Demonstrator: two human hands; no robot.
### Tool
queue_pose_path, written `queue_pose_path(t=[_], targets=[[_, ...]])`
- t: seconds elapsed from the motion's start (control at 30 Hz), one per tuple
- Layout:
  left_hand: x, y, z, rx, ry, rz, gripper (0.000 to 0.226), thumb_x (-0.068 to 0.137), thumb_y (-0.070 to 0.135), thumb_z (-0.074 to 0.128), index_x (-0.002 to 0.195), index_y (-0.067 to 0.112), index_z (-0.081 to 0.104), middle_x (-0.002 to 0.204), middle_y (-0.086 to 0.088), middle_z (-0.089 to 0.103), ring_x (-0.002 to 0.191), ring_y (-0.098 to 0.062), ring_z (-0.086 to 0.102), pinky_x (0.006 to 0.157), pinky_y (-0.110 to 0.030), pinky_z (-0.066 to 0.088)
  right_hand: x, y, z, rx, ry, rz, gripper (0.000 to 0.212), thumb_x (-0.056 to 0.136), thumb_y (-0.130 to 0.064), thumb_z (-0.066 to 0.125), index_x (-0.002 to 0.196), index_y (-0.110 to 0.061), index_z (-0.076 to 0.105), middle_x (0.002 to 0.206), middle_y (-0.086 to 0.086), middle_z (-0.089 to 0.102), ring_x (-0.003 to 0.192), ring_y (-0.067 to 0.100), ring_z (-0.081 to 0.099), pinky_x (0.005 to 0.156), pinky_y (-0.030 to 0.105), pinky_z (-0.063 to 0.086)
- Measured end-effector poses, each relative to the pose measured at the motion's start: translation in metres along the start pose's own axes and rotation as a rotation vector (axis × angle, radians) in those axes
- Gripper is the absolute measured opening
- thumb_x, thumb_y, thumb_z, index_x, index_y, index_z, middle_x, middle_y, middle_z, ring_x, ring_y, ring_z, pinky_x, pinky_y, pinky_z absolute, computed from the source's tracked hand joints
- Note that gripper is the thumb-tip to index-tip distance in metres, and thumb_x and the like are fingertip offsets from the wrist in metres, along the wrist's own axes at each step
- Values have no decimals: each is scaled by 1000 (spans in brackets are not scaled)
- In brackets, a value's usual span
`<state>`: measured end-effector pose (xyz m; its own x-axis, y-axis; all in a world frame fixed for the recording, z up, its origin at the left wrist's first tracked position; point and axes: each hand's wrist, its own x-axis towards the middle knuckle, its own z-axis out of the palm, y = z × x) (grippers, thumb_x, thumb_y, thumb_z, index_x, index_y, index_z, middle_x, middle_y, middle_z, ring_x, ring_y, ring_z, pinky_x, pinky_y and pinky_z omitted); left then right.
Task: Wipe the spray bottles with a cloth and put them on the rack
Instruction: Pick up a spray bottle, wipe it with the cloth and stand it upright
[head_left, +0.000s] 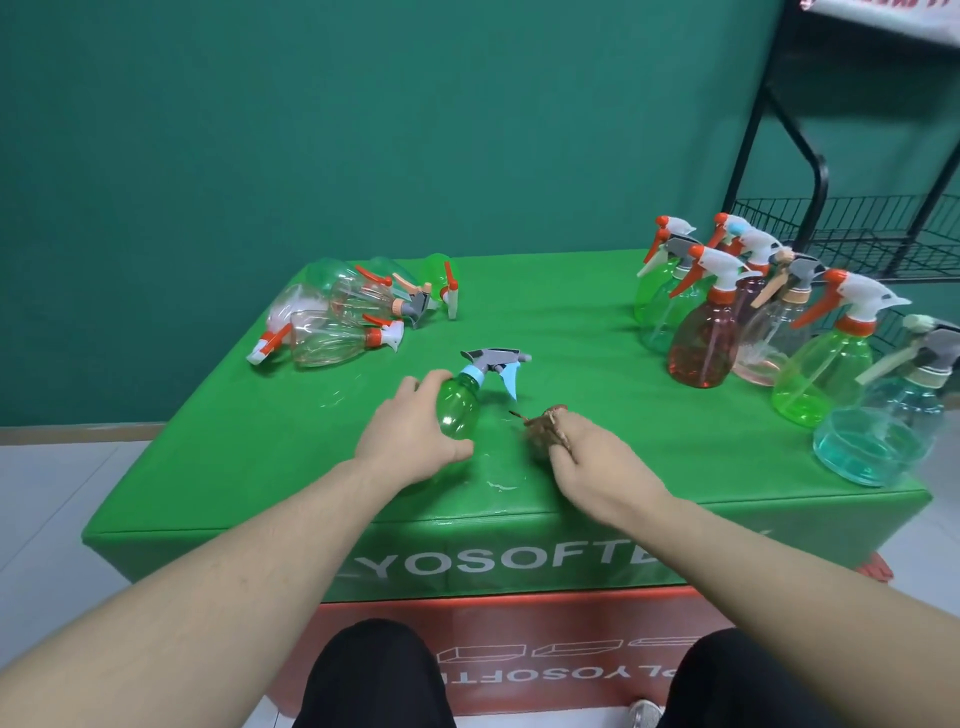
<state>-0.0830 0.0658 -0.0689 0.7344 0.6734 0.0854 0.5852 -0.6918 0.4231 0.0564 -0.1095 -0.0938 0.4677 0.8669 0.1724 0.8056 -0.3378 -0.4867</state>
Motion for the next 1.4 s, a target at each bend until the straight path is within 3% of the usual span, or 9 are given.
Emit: queue_pose_path(t=[0.13, 0.47, 0.7, 0.83, 1.0, 1.13, 1.27, 1.33, 1.4], targets=[[-7, 11, 7, -60, 49, 50, 95, 82, 40, 82, 157, 31, 26, 150, -3, 41, 104, -16, 56, 78, -25, 49, 18, -7, 0, 408, 114, 271, 27, 107, -28, 36, 109, -24, 63, 80, -6, 60, 70, 10, 52, 62, 26, 37], [-15, 33, 30, 9, 103, 77, 97, 86, 47, 78, 160, 34, 18, 158, -3, 30, 138, -25, 39, 118, -42, 37, 50, -26, -5, 1179, 279, 582, 29, 95, -41, 48, 90, -17, 63, 82, 9, 60, 82, 25, 57, 83, 42, 46], [-6, 43, 31, 31, 75, -5, 99, 84, 45, 81, 160, 31, 19, 158, -7, 31, 140, -30, 37, 118, -46, 37, 33, -28, 7, 735, 252, 472, 34, 110, -35, 32, 105, -16, 59, 92, -1, 63, 91, 20, 57, 73, 32, 36], [-2, 44, 27, -58, 77, -72, 98, 81, 44, 83, 158, 36, 25, 155, -10, 29, 138, -28, 39, 116, -43, 39, 23, -19, 10, 680, 166, 424, 36, 110, -35, 33, 128, -19, 60, 119, 3, 67, 111, 20, 60, 96, 33, 43], [0, 37, 27, -286, 118, -111, 93, 79, 48, 82, 155, 42, 28, 137, -10, 46, 122, -26, 48, 106, -41, 47, 20, -5, 9, 846, 141, 535, 35, 108, -39, 36, 101, -18, 64, 90, 2, 68, 88, 21, 64, 97, 39, 48], [-8, 38, 32, -448, 106, -87, 87, 81, 44, 82, 152, 45, 32, 133, 8, 47, 129, -18, 39, 115, -45, 36, 19, 0, 3, 1144, 147, 670, 36, 108, -36, 38, 113, -7, 60, 94, 10, 68, 92, 27, 66, 107, 56, 47], [-12, 41, 36, -765, 34, -39, 73, 87, 29, 81, 147, 39, 42, 132, 15, 48, 118, -8, 47, 91, -19, 41, 21, 1, -8, 1270, 185, 700, 30, 110, -24, 35, 97, -7, 56, 78, 9, 68, 71, 22, 69, 88, 47, 59], [-11, 41, 37, -901, -30, -62, 62, 88, 27, 78, 140, 43, 47, 124, 19, 52, 111, -6, 55, 95, -27, 43, 24, 0, -15, 1310, 196, 703, 29, 110, -21, 36, 94, -7, 56, 71, 8, 66, 63, 20, 69, 67, 40, 63], [-10, 41, 40, -1051, -111, -108, 55, 86, 28, 77, 130, 49, 51, 124, 7, 62, 108, -16, 66, 91, -31, 51, 28, -2, -20, 1367, 207, 697, 26, 108, -17, 38, 99, -2, 56, 80, 16, 66, 70, 29, 70, 70, 49, 64]])
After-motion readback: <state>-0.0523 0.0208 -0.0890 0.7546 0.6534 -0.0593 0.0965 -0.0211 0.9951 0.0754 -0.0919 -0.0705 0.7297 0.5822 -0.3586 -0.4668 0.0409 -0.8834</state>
